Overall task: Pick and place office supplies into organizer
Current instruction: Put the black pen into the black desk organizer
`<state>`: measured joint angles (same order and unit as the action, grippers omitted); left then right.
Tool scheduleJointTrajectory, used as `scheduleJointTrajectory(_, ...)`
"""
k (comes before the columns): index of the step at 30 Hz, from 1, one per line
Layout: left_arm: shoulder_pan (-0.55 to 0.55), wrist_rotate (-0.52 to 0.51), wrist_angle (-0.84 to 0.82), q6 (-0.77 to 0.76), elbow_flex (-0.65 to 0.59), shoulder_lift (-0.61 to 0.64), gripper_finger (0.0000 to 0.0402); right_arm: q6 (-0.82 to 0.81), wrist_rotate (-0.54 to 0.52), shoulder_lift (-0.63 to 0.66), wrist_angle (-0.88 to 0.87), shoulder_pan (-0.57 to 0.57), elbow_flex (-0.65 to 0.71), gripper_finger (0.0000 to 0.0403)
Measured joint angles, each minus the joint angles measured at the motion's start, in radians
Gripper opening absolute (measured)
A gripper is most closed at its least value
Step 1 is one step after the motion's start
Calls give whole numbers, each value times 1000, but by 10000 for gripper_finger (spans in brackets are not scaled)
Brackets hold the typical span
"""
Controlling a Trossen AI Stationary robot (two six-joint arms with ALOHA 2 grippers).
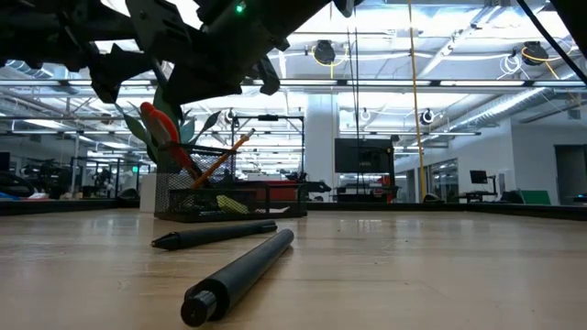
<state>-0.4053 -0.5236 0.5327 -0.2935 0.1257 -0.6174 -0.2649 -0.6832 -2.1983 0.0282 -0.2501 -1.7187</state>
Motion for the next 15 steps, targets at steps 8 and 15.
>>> scheduleJointTrajectory(8,-1,20,-5,0,0,0,158,-3,0,0,-2,0,0,33)
scheduleJointTrajectory(15,-1,27,-5,-3,0,0,69,-3,0,0,-2,0,0,30)
